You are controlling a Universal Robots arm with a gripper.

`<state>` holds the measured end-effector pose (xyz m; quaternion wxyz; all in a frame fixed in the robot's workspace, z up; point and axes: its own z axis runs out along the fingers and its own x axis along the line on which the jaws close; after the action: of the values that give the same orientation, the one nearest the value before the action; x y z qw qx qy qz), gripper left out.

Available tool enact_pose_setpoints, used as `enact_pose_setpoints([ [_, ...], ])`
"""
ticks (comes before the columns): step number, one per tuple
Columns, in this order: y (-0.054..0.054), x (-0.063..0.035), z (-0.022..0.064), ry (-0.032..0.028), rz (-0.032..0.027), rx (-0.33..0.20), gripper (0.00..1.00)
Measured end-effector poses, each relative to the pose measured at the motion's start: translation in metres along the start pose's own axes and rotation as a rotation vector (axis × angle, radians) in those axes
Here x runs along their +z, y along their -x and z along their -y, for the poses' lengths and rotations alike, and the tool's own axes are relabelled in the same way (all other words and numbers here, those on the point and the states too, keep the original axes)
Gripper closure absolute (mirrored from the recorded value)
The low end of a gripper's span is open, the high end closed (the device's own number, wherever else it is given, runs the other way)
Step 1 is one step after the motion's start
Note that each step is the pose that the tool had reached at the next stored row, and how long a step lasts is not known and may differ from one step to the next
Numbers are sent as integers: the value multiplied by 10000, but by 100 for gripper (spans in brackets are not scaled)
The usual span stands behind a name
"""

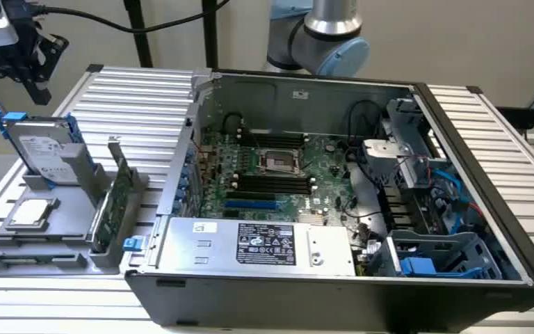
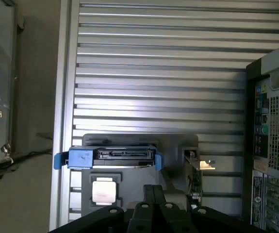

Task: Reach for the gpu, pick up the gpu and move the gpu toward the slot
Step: 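Reach for the gpu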

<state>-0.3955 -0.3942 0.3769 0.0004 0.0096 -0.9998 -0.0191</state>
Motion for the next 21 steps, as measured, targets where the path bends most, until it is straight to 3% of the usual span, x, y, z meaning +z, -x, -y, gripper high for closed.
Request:
enact_pose_setpoints([
  [15, 0, -1, 6, -2, -3, -1, 89],
  [21, 63, 2, 168, -1, -1, -1, 89],
])
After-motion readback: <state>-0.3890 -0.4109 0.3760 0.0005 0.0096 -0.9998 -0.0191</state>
